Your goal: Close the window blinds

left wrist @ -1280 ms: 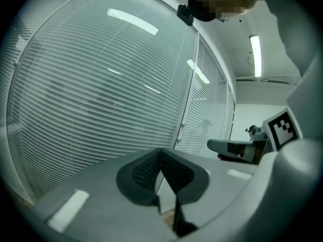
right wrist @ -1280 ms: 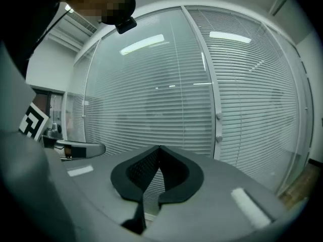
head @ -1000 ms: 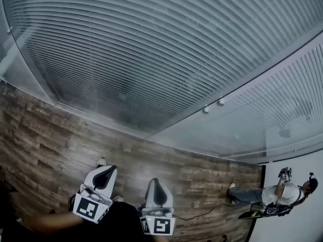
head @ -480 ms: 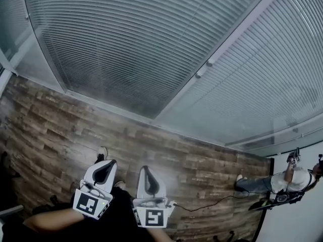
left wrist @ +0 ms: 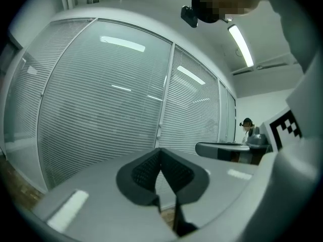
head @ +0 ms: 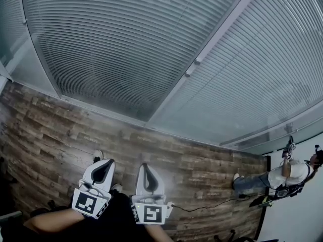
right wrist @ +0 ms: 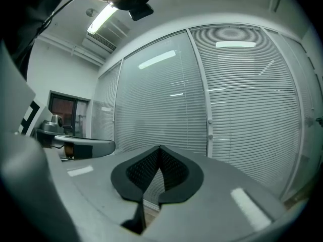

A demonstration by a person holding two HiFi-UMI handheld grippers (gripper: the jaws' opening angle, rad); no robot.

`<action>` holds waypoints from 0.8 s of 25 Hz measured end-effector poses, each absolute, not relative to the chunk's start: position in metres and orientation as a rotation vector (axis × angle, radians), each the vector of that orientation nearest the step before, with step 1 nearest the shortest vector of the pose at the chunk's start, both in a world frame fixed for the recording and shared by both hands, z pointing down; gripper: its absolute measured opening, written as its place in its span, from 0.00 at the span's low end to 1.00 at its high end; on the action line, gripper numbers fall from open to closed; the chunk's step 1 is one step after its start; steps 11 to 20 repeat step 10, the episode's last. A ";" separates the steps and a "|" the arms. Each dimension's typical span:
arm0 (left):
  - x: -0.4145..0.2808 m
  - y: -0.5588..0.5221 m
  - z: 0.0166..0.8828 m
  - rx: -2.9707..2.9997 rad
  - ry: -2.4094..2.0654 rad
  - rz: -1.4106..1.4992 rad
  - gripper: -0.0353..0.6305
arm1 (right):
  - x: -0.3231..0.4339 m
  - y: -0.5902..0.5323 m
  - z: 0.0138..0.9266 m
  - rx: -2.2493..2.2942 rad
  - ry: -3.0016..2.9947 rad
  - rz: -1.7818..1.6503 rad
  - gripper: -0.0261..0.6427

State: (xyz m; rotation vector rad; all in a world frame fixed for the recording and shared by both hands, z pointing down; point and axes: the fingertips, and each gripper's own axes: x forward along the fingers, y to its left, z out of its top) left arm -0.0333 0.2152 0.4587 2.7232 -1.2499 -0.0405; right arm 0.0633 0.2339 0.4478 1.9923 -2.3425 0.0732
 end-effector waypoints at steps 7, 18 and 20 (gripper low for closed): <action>-0.035 0.204 0.462 2.712 -1.212 -0.052 0.06 | 0.059 0.225 0.456 1.985 -2.289 0.091 0.04; -0.036 0.195 0.465 2.718 -1.203 -0.063 0.06 | 0.057 0.216 0.461 1.994 -2.280 0.105 0.04; -0.036 0.195 0.465 2.718 -1.203 -0.063 0.06 | 0.057 0.216 0.461 1.994 -2.280 0.105 0.04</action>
